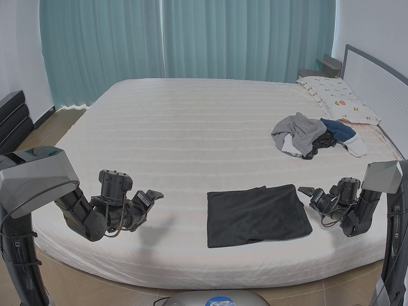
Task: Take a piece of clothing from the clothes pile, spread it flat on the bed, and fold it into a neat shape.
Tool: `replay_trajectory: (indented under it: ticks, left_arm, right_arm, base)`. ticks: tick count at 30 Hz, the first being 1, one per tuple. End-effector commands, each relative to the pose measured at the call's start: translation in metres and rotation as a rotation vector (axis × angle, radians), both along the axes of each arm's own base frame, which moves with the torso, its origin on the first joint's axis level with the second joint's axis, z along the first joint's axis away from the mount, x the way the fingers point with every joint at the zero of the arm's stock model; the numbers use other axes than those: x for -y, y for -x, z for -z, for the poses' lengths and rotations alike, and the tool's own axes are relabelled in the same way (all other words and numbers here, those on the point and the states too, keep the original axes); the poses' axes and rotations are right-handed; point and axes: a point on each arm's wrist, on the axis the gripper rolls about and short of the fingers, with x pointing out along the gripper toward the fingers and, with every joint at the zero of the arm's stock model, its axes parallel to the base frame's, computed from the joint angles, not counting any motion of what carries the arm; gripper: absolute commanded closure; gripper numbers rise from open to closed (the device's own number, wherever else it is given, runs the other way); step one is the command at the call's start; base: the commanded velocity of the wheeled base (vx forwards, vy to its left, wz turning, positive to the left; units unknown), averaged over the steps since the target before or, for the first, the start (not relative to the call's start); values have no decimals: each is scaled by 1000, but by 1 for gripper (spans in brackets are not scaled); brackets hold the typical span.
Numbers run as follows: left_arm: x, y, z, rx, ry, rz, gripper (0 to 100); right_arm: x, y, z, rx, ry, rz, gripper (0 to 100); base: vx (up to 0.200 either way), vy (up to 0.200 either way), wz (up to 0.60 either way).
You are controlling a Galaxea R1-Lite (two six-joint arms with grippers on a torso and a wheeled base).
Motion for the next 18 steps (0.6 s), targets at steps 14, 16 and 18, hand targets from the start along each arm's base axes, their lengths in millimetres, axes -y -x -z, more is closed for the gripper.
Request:
replay_trajectory:
  ticks: [14, 16, 18]
  left_arm:
    - [5, -1, 5, -4, -9, 8, 0]
    - [5, -1, 5, -4, -9, 8, 0]
    - [5, 0, 6, -6, -13, 8, 0]
  right_arm:
    - [-1, 1, 4, -7, 0, 3, 0]
    - [-1, 1, 4, -7, 0, 3, 0]
    - [-1, 1, 4, -9, -1, 3, 0]
  base:
    - [0, -186, 0]
    - [0, 0, 0]
    - [0, 0, 0]
